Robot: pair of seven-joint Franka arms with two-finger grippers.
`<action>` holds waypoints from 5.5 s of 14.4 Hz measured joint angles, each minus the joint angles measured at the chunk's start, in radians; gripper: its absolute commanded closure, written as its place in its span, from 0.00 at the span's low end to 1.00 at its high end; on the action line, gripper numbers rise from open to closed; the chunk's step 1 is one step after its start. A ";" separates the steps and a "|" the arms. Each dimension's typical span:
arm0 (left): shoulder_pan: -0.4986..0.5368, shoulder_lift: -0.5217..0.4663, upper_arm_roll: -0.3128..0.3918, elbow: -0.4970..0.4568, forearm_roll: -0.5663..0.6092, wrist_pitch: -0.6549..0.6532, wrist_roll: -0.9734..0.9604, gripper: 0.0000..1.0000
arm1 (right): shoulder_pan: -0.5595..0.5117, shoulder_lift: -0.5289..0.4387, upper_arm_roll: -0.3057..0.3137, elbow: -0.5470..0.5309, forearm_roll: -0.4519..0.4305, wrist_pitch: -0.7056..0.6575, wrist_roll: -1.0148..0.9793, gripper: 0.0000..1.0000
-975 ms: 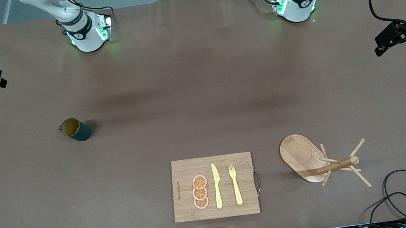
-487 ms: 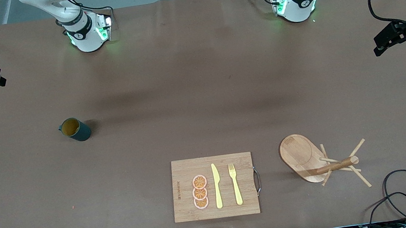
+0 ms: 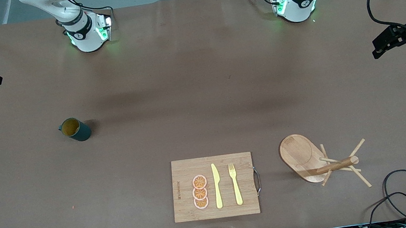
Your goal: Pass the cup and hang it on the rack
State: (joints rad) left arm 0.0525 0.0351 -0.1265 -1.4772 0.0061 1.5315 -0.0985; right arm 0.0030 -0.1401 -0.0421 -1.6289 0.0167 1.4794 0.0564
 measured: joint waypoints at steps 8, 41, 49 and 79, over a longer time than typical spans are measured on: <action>0.000 0.001 -0.002 0.008 0.000 0.000 0.000 0.00 | -0.002 0.352 -0.004 0.020 0.001 0.216 -0.130 0.00; 0.002 0.000 -0.001 0.014 0.000 -0.051 0.000 0.00 | -0.088 0.442 -0.006 -0.603 0.001 0.935 -0.490 0.43; 0.003 0.000 0.002 0.015 0.000 -0.069 0.000 0.00 | -0.079 0.470 0.007 -0.557 0.027 0.879 -0.579 1.00; 0.028 -0.002 0.012 0.031 0.000 -0.077 0.000 0.00 | 0.594 0.646 0.274 -0.287 -0.116 0.907 0.681 1.00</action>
State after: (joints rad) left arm 0.0803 0.0336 -0.1145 -1.4460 0.0061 1.4547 -0.0989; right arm 0.5970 0.5062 0.2315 -1.9156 -0.0993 2.3868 0.7371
